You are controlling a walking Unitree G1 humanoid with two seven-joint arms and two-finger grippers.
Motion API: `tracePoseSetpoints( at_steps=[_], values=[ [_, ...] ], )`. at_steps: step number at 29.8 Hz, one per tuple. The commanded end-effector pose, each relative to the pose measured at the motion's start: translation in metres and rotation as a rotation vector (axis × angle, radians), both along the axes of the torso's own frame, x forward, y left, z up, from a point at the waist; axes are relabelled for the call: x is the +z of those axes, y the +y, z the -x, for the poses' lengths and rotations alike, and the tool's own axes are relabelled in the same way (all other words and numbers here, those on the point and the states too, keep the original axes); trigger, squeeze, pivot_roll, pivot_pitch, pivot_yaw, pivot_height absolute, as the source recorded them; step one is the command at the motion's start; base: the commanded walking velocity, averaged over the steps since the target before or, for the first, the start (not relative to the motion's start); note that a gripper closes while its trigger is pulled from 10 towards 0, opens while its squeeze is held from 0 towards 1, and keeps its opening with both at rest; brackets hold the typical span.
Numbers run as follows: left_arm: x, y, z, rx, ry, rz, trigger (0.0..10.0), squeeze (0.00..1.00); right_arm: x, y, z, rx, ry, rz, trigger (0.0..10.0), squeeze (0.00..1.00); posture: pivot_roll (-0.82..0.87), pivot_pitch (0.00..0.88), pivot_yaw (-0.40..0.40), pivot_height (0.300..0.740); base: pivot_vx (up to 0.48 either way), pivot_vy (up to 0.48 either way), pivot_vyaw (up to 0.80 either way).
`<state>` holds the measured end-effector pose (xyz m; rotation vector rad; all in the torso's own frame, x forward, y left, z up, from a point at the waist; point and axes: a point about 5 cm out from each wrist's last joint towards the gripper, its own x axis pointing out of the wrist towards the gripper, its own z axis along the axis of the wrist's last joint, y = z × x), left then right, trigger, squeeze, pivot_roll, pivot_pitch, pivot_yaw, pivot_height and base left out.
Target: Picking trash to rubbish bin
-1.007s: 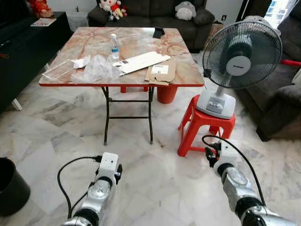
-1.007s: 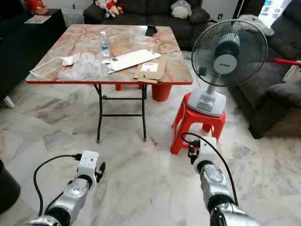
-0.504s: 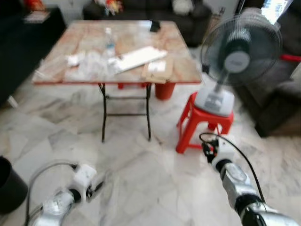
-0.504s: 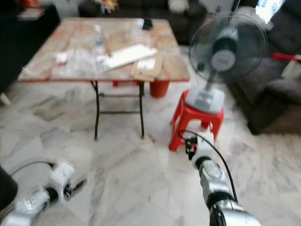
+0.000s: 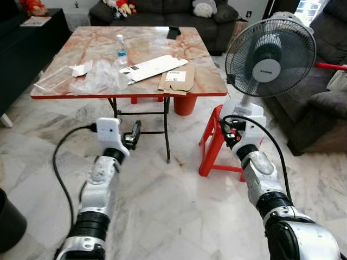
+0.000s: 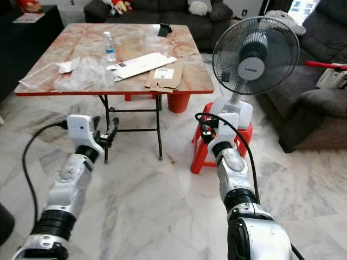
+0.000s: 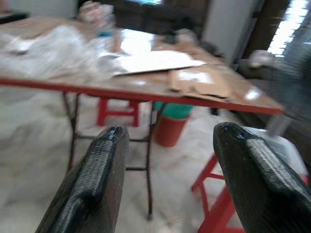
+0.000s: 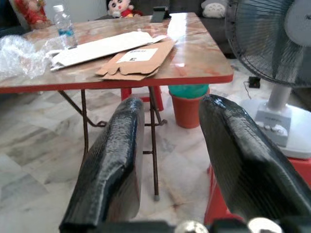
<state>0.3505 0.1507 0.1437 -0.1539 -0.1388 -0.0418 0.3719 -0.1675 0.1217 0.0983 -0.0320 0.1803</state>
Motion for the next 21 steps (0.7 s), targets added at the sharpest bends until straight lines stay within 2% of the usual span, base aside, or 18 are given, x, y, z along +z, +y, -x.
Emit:
tracePoseSetpoints(
  at_steps=[1, 2, 3, 5, 10, 15, 17, 21],
  values=[
    [-0.004, 0.003, -0.002, 0.045, 0.02, -0.019, 10.0, 0.0, 0.007, 0.005, -0.002, 0.02, -0.036, 0.008, 10.0, 0.0, -0.01, 0.0, -0.052, 0.74, 0.304, 0.0, 0.76],
    [-0.004, 0.002, -0.002, 0.048, 0.015, -0.027, 10.0, 0.0, 0.007, 0.006, -0.002, 0.022, -0.039, 0.007, 10.0, 0.0, -0.01, 0.0, -0.052, 0.74, 0.304, 0.0, 0.76],
    [-0.003, -0.006, -0.003, 0.006, 0.003, -0.105, 10.0, 0.0, 0.005, 0.009, -0.002, 0.039, -0.027, -0.015, 10.0, 0.0, 0.0, 0.0, -0.055, 0.74, 0.446, 0.0, 0.77],
    [-0.004, -0.009, -0.002, -0.01, -0.001, -0.138, 10.0, 0.0, 0.004, 0.012, -0.001, 0.047, -0.021, -0.034, 10.0, 0.0, 0.0, 0.0, -0.049, 0.74, 0.444, 0.0, 0.77],
    [-0.011, -0.001, -0.001, 0.017, 0.033, -0.162, 10.0, 0.0, -0.004, 0.017, 0.001, 0.055, 0.015, -0.092, 10.0, 0.0, 0.01, 0.0, -0.042, 0.74, 0.443, 0.0, 0.14],
    [-0.012, 0.004, 0.0, 0.041, 0.032, -0.157, 10.0, 0.0, -0.004, 0.02, 0.003, 0.075, -0.002, -0.05, 10.0, 0.0, 0.01, 0.0, -0.045, 0.74, 0.443, 0.0, 0.0],
    [-0.013, 0.003, 0.0, 0.042, 0.036, -0.171, 10.0, 0.0, -0.003, 0.021, 0.003, 0.082, -0.019, -0.025, 10.0, 0.0, 0.01, 0.0, -0.045, 0.74, 0.442, 0.0, 0.76],
    [-0.014, -0.001, 0.0, 0.033, 0.034, -0.178, 10.0, 0.0, 0.001, 0.026, 0.002, 0.1, -0.035, -0.055, 10.0, 0.0, 0.02, 0.0, -0.047, 0.74, 0.444, 0.0, 0.78]
  ],
)
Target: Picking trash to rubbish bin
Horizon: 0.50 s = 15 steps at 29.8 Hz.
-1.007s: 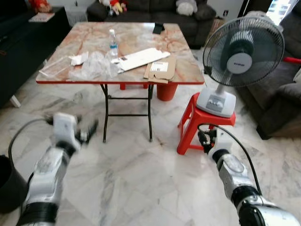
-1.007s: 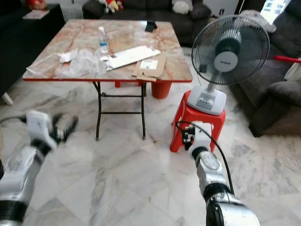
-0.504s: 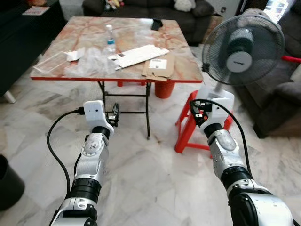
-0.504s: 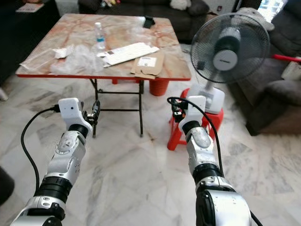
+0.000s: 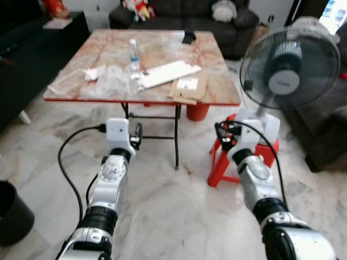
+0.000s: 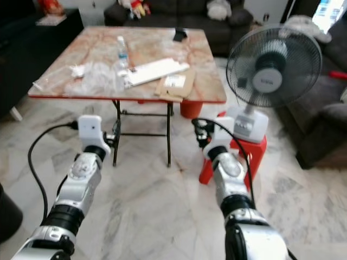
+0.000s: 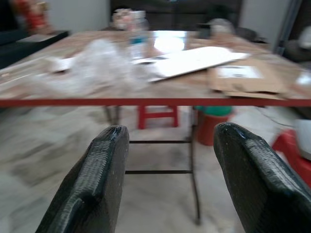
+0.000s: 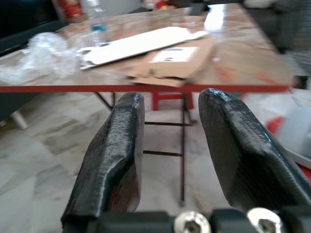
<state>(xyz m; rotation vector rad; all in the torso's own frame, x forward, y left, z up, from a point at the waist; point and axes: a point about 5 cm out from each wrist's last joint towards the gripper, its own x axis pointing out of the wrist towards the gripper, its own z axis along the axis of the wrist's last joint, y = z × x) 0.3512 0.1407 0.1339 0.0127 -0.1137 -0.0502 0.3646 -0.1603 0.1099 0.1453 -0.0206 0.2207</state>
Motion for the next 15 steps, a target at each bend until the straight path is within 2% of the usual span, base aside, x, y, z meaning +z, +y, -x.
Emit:
tracePoseSetpoints(
  at_steps=[1, 2, 7, 11, 15],
  values=[
    [-0.0033, 0.0078, 0.0008, 0.03, 0.008, -0.014, 10.0, 0.0, 0.0138, 0.0193, -0.0056, 0.061, -0.053, -0.015, 10.0, 0.0, 0.02, 0.0, -0.051, 0.74, 0.439, 0.0, 0.77],
    [-0.0033, 0.0078, 0.0008, 0.03, 0.008, -0.014, 10.0, 0.0, 0.0138, 0.0193, -0.0056, 0.061, -0.053, -0.015, 10.0, 0.0, 0.02, 0.0, -0.051, 0.74, 0.439, 0.0, 0.77],
    [0.0001, 0.0068, -0.0008, 0.03, -0.004, -0.042, 10.0, 0.0, 0.0141, 0.0187, -0.007, 0.049, -0.034, -0.054, 10.0, 0.0, 0.02, 0.0, -0.057, 0.74, 0.445, 0.0, 0.0],
    [0.001, 0.0075, -0.0013, 0.033, -0.007, -0.046, 10.0, 0.0, 0.0154, 0.0195, -0.0063, 0.065, -0.053, 0.003, 10.0, 0.0, 0.01, 0.0, -0.059, 0.74, 0.443, 0.0, 0.0],
    [0.0017, 0.0073, -0.002, 0.034, -0.01, -0.051, 10.0, 0.0, 0.0173, 0.0203, -0.0066, 0.074, -0.063, 0.008, 10.0, 0.0, 0.0, 0.0, -0.063, 0.74, 0.443, 0.0, 0.76]
  ],
)
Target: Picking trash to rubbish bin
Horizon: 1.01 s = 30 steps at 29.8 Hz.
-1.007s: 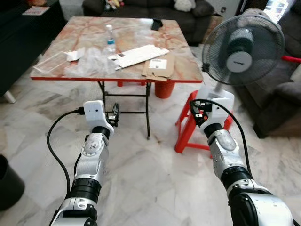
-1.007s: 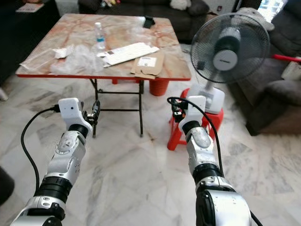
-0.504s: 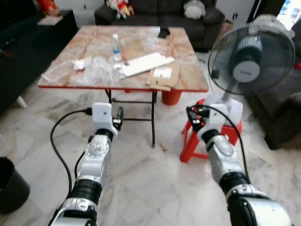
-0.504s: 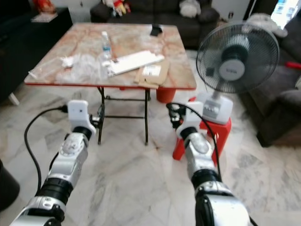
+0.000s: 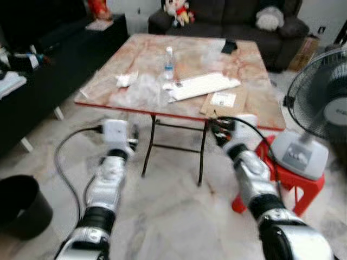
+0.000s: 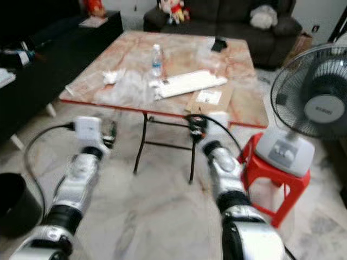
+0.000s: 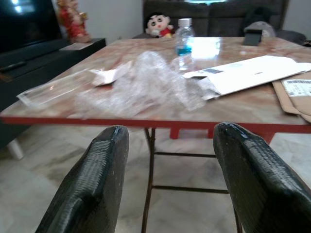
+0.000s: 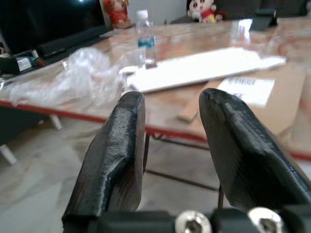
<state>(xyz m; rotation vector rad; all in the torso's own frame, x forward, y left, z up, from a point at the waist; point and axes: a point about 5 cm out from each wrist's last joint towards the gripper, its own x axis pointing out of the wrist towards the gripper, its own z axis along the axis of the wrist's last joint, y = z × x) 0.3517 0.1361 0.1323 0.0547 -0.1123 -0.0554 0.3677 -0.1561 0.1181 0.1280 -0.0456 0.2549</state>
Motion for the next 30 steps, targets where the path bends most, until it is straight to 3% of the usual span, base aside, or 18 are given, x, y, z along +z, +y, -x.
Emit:
tracePoseSetpoints(
  at_steps=[1, 7, 8, 9, 30],
  values=[
    [0.004, 0.012, -0.002, 0.037, -0.011, -0.009, 10.0, 0.0, 0.009, 0.016, -0.004, 0.04, -0.031, -0.015, 10.0, 0.0, 0.0, 0.0, -0.063, 0.74, 0.442, 0.0, 0.79],
    [0.004, 0.012, -0.002, 0.04, -0.013, -0.011, 10.0, 0.0, 0.011, 0.018, -0.006, 0.038, -0.019, -0.053, 10.0, 0.0, 0.01, 0.0, -0.062, 0.74, 0.442, 0.0, 0.19],
    [0.004, 0.012, -0.002, 0.04, -0.014, -0.012, 10.0, 0.0, 0.012, 0.019, -0.006, 0.041, -0.027, -0.06, 10.0, 0.04, 0.01, 0.0, -0.062, 0.74, 0.446, 0.0, 0.0],
    [0.004, 0.012, -0.002, 0.04, -0.015, -0.013, 10.0, 0.0, 0.013, 0.019, -0.006, 0.039, -0.032, -0.064, 10.0, 1.0, 0.01, 0.0, -0.062, 0.74, 0.446, 0.0, 0.0],
    [0.01, 0.012, -0.003, 0.045, -0.035, -0.018, 10.0, 0.0, 0.019, 0.029, -0.006, 0.084, -0.062, -0.084, 10.0, 1.0, 0.0, 0.0, -0.066, 0.74, 0.441, 0.0, 0.0]
  ],
)
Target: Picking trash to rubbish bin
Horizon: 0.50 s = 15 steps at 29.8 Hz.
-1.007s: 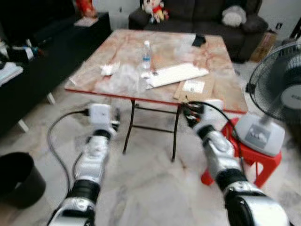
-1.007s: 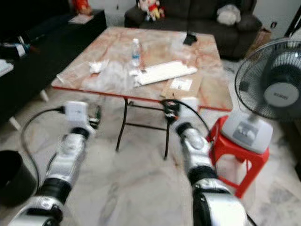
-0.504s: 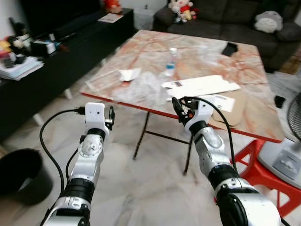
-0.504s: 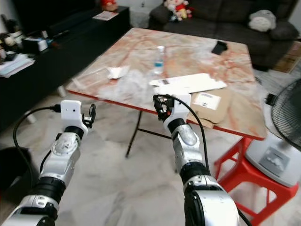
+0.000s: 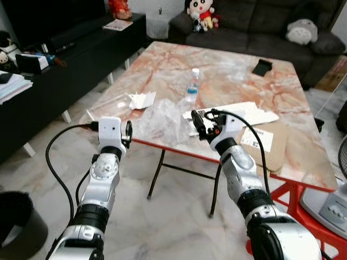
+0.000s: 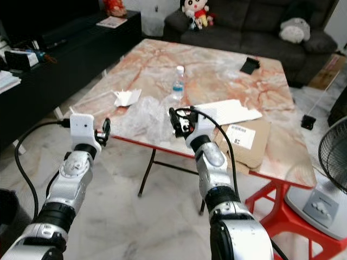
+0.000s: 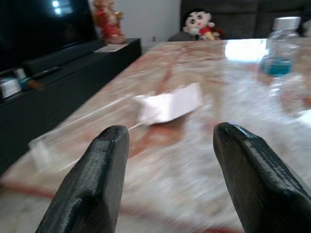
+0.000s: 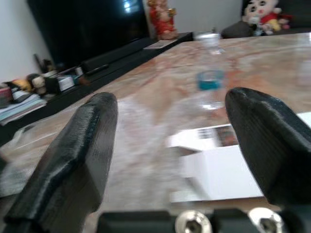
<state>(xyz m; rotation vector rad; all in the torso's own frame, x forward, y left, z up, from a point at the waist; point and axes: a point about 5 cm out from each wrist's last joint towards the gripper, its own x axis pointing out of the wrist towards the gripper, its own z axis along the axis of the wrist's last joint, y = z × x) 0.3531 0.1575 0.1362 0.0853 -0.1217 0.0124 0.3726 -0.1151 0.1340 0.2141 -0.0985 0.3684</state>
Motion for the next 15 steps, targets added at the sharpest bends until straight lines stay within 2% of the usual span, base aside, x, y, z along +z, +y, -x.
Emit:
tracePoseSetpoints(
  at_steps=[1, 2, 4, 5, 6, 7, 10, 15],
  values=[
    [0.006, -0.009, -0.002, -0.024, -0.023, 0.007, 10.0, 0.0, 0.004, -0.012, -0.001, -0.029, -0.012, 0.004, 10.0, 1.0, 0.0, 0.0, -0.066, 0.74, 0.439, 0.0, 0.0],
    [0.007, -0.009, -0.002, -0.022, -0.027, 0.009, 10.0, 0.0, 0.005, -0.006, 0.0, 0.008, -0.024, 0.021, 10.0, 1.0, 0.01, 0.0, -0.073, 0.74, 0.439, 0.0, 0.0],
    [0.008, -0.01, -0.002, -0.021, -0.029, 0.01, 10.0, 0.0, 0.004, -0.002, 0.0, 0.032, -0.027, 0.035, 10.0, 1.0, 0.01, 0.0, -0.073, 0.74, 0.442, 0.0, 0.8],
    [0.008, -0.01, -0.002, -0.02, -0.032, 0.011, 10.0, 0.0, 0.003, 0.004, 0.002, 0.069, -0.03, 0.066, 10.0, 0.51, 0.01, 0.0, -0.073, 0.74, 0.442, 0.0, 0.8],
    [0.008, -0.01, -0.002, -0.02, -0.033, 0.012, 10.0, 0.0, 0.003, 0.005, 0.002, 0.079, -0.031, 0.073, 10.0, 0.51, 0.01, 0.0, -0.073, 0.74, 0.442, 0.0, 0.8],
    [0.009, -0.01, -0.002, -0.019, -0.034, 0.013, 10.0, 0.0, 0.003, 0.007, 0.002, 0.095, -0.032, 0.083, 10.0, 0.0, 0.0, 0.0, -0.075, 0.74, 0.442, 0.0, 0.0],
    [0.009, -0.01, -0.002, -0.019, -0.036, 0.014, 10.0, 0.0, 0.003, 0.009, 0.003, 0.111, -0.035, 0.096, 10.0, 0.0, 0.0, 0.0, -0.075, 0.74, 0.44, 0.0, 0.0],
    [0.011, -0.009, -0.003, -0.016, -0.041, 0.015, 10.0, 0.0, 0.003, 0.01, 0.004, 0.122, -0.045, 0.115, 10.0, 0.0, 0.0, 0.0, -0.075, 0.74, 0.434, 0.0, 0.51]
  ],
)
